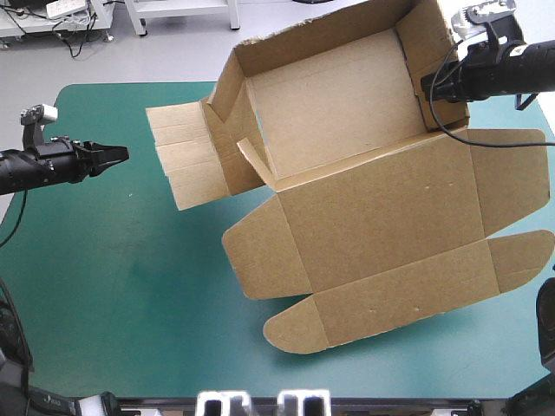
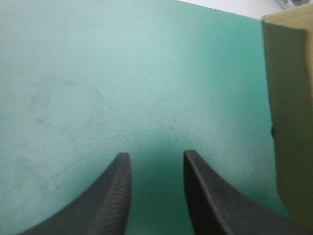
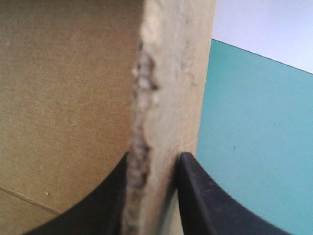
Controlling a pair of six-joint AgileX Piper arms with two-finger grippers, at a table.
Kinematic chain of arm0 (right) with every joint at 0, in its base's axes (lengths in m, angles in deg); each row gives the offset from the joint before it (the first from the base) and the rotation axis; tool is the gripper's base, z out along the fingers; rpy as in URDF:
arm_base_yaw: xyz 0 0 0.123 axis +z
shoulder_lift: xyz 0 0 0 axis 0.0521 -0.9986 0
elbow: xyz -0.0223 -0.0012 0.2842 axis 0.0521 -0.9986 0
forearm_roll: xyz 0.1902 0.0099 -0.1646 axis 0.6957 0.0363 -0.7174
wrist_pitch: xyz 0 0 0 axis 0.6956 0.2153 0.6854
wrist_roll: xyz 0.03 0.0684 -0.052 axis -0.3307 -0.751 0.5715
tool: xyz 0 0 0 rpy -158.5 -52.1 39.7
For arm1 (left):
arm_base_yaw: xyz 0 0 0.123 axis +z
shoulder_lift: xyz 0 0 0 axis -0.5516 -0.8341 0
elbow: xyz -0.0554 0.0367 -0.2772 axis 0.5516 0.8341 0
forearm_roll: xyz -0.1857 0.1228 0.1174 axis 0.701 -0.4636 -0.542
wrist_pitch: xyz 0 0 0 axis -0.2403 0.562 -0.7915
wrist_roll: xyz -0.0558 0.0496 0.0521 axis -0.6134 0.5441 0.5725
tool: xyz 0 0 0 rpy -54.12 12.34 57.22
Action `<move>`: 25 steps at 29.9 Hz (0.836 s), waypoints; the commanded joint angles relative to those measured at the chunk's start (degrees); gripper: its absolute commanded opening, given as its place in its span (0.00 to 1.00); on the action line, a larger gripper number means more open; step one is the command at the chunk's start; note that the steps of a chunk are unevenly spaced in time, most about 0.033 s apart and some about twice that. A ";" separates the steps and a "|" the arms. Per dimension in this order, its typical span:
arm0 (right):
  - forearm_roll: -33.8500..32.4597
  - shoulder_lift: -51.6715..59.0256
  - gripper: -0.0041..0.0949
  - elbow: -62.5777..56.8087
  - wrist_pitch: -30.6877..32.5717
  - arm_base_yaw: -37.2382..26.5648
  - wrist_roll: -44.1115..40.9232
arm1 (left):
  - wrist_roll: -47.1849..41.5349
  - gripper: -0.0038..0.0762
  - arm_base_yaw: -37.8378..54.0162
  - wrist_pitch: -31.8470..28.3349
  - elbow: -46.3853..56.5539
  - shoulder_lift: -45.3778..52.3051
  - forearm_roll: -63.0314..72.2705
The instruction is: Fold the box
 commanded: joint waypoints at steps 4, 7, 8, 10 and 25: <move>9.95 4.48 0.02 1.78 0.72 -0.37 0.37 | 5.41 0.54 -1.82 6.65 -1.51 -5.12 13.93; 13.23 4.61 0.02 1.78 0.72 -0.37 1.26 | 6.24 0.54 -4.56 6.65 -1.51 -6.49 14.37; 14.66 4.61 0.02 1.89 0.72 -0.37 1.50 | 6.91 0.54 -5.94 6.65 -1.51 -6.62 14.80; 17.24 4.61 0.02 2.26 0.72 -0.37 2.15 | 7.72 0.54 -8.66 6.65 -1.51 -6.62 15.53; 8.34 4.61 0.02 2.27 0.26 -0.37 0.36 | 7.72 0.54 -20.41 6.65 -1.51 0.34 20.04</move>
